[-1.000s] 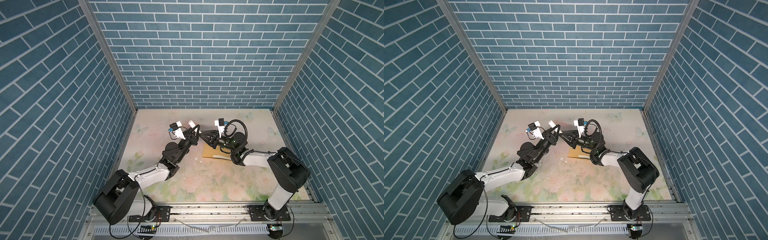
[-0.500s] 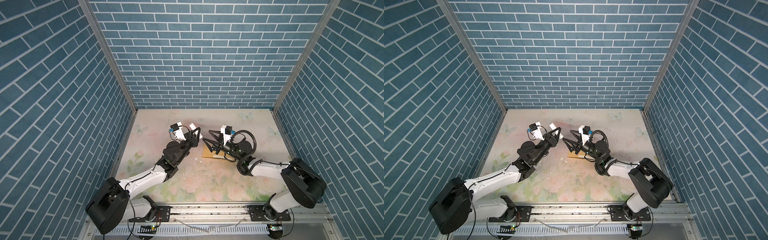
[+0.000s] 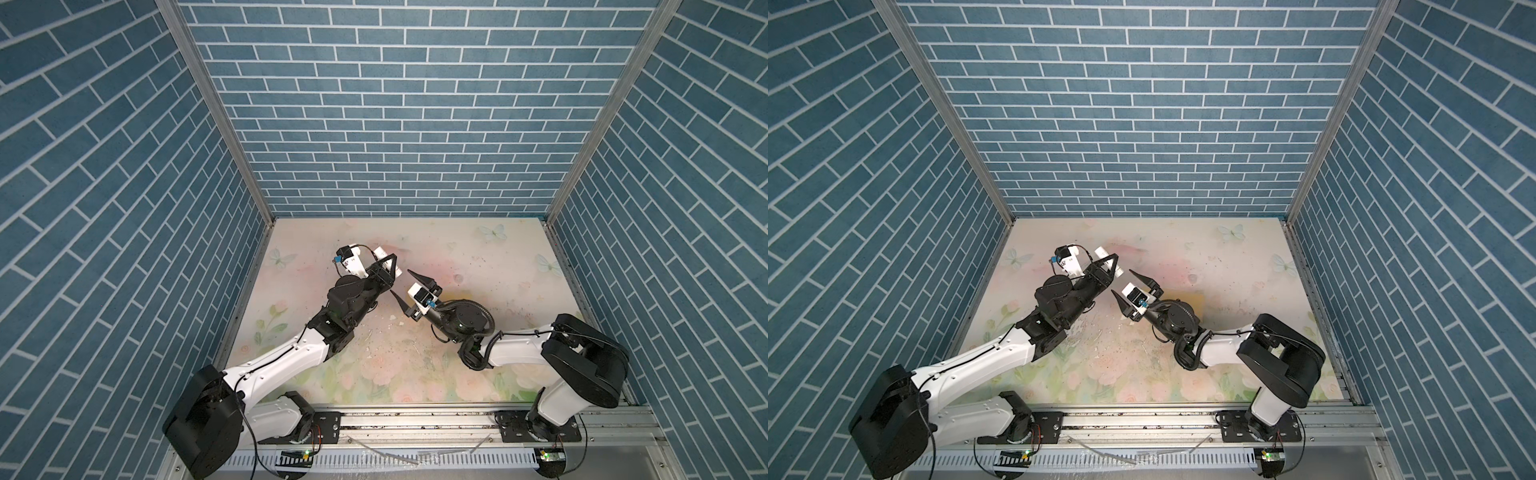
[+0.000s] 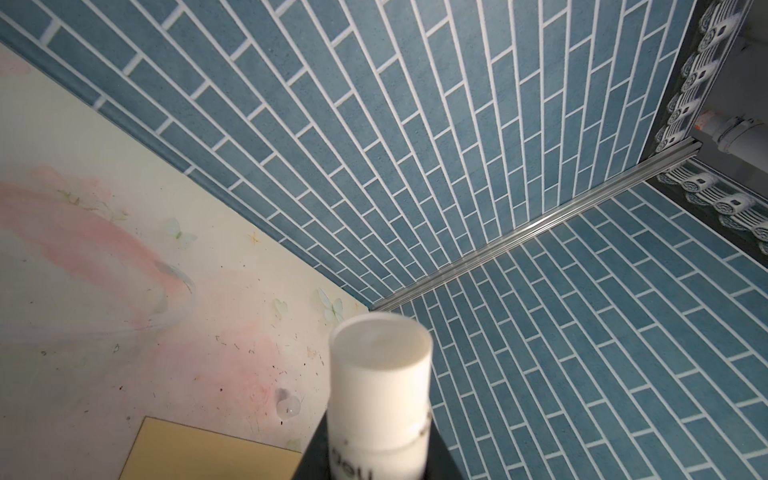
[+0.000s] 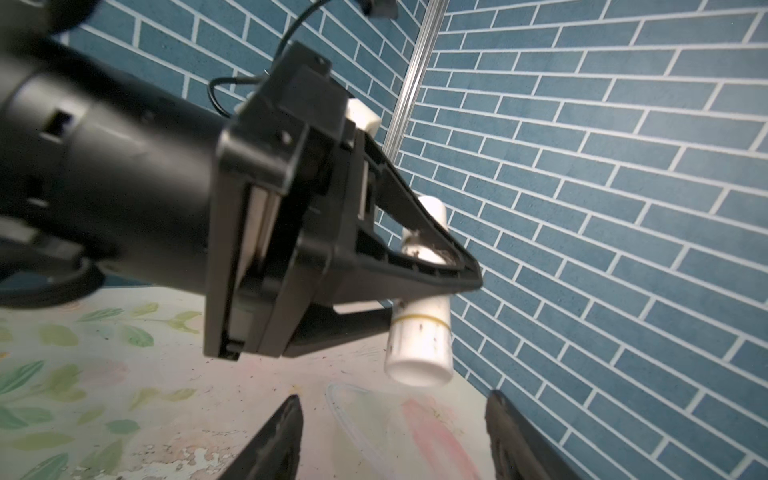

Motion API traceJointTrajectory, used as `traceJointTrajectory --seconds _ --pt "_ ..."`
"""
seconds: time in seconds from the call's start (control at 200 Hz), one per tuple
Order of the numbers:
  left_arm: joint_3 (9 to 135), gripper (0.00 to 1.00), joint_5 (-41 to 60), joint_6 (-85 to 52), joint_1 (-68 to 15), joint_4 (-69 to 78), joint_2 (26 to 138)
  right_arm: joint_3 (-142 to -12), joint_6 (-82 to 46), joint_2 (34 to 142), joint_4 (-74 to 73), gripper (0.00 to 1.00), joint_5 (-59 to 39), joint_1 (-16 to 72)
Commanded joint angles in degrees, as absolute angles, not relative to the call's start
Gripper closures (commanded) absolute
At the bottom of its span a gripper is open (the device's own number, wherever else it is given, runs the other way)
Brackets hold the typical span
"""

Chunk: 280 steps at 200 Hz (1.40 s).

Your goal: Place the letter into the envelope and seal it

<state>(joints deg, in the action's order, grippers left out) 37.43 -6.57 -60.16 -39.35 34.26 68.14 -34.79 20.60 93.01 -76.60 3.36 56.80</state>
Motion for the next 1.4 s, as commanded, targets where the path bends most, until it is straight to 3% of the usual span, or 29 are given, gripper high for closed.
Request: traceJointTrajectory --seconds 0.0,0.52,0.79,0.965,1.19,1.395 --pt "38.75 1.0 -6.59 -61.08 -39.46 34.48 68.53 -37.93 26.52 94.22 -80.16 0.35 7.19 57.12" --pt "38.32 1.0 -5.68 -61.62 -39.46 36.15 69.23 -40.34 24.37 96.78 -80.07 0.71 8.26 57.3" --pt "37.75 1.0 -4.56 -60.0 -39.46 37.89 69.62 -40.78 18.3 95.18 -79.87 0.98 8.95 57.22" --pt "35.23 1.0 -3.68 -54.89 -39.45 47.62 71.23 -41.36 -1.47 91.07 -75.66 1.0 6.71 53.8" --pt "32.86 1.0 0.96 -50.37 -39.46 62.66 75.19 -44.18 -35.44 85.71 -64.4 1.0 -8.17 43.52" --pt "33.05 1.0 1.93 -49.51 -39.46 63.53 76.1 -45.74 -51.26 87.99 -68.02 1.0 -21.04 38.31"
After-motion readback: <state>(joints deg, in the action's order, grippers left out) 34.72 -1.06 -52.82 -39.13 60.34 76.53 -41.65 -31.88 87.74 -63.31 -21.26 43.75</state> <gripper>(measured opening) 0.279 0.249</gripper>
